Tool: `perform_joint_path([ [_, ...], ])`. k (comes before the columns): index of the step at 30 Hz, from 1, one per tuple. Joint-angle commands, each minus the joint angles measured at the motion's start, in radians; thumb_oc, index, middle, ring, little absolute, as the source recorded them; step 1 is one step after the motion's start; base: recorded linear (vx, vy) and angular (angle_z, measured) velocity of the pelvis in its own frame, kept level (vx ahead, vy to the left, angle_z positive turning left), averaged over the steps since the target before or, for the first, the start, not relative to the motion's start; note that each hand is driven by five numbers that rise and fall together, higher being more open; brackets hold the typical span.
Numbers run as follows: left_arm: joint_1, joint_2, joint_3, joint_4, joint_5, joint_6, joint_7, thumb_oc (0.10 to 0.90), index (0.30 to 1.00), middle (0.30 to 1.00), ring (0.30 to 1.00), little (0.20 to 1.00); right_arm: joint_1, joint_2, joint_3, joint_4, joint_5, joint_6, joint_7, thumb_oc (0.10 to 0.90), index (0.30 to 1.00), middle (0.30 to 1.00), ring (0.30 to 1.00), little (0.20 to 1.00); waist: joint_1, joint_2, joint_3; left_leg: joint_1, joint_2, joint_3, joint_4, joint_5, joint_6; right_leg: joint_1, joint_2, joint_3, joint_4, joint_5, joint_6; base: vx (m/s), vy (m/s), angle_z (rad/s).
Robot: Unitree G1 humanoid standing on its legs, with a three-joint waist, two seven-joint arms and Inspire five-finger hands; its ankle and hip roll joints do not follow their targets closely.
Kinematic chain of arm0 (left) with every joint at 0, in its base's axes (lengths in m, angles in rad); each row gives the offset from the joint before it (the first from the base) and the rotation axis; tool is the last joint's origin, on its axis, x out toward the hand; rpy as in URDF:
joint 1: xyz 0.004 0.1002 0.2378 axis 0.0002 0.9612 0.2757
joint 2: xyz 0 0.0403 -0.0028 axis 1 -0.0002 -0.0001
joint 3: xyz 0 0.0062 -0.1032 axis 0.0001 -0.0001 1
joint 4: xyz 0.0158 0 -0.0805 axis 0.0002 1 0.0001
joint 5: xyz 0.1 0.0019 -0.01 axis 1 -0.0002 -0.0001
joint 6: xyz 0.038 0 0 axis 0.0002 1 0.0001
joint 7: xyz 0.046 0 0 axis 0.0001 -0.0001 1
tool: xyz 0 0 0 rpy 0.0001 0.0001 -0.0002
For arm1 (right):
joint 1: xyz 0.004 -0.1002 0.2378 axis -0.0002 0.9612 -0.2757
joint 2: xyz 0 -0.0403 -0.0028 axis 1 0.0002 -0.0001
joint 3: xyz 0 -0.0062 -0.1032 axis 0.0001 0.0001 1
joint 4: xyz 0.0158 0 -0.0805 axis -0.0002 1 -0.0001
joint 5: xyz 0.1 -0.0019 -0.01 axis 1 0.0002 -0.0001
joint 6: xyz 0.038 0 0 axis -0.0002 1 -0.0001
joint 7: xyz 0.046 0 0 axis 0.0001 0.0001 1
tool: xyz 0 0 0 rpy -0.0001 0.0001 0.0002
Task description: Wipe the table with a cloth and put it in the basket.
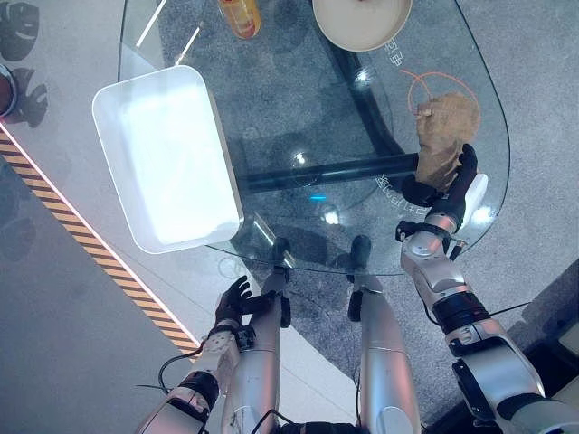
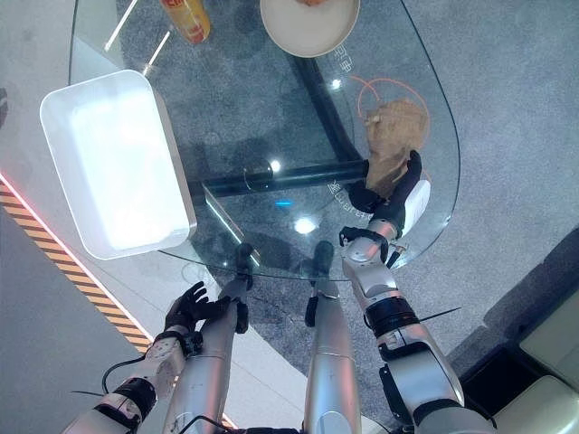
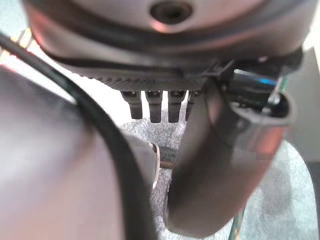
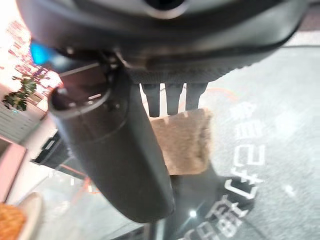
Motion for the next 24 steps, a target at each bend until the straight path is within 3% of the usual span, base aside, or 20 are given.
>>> perform_joint_path([
  [1,0.096,-0.038,-0.035,0.016,-0.013,-0.002,0.017,0.800,0.900,0.900,0.900,0.900,-0.009,-0.100,-0.001,-0.021,-0.023,0.024,-0.148,0.800,0.900,0.900,0.900,0.900,0.007,0.036,-0.019,-0.062,-0.012,0.055,0.072,0.003,0.045,-0.033,0.047,0.028,-0.035,0.097,-0.012,0.00,0.000,0.00],
  [6,0.091,-0.038,-0.054,0.018,-0.020,-0.009,0.012,0.800,0.900,0.900,0.900,0.900,-0.044,-0.108,0.005,0.056,-0.002,0.046,-0.185,0.800,0.900,0.900,0.900,0.900,0.017,0.042,-0.019,-0.082,-0.018,0.048,0.076,0.002,0.046,-0.050,0.045,0.023,-0.036,0.101,-0.013,0.01,-0.004,0.02],
  [24,0.085,-0.039,-0.077,-0.015,-0.037,-0.011,0.026,0.800,0.900,0.900,0.900,0.900,-0.144,-0.152,0.012,0.082,0.041,-0.040,-0.182,0.800,0.900,0.900,0.900,0.900,0.032,0.053,-0.019,-0.127,-0.028,0.031,0.091,-0.005,0.051,-0.103,0.049,0.026,-0.020,0.104,-0.011,0.00,0.001,0.00],
])
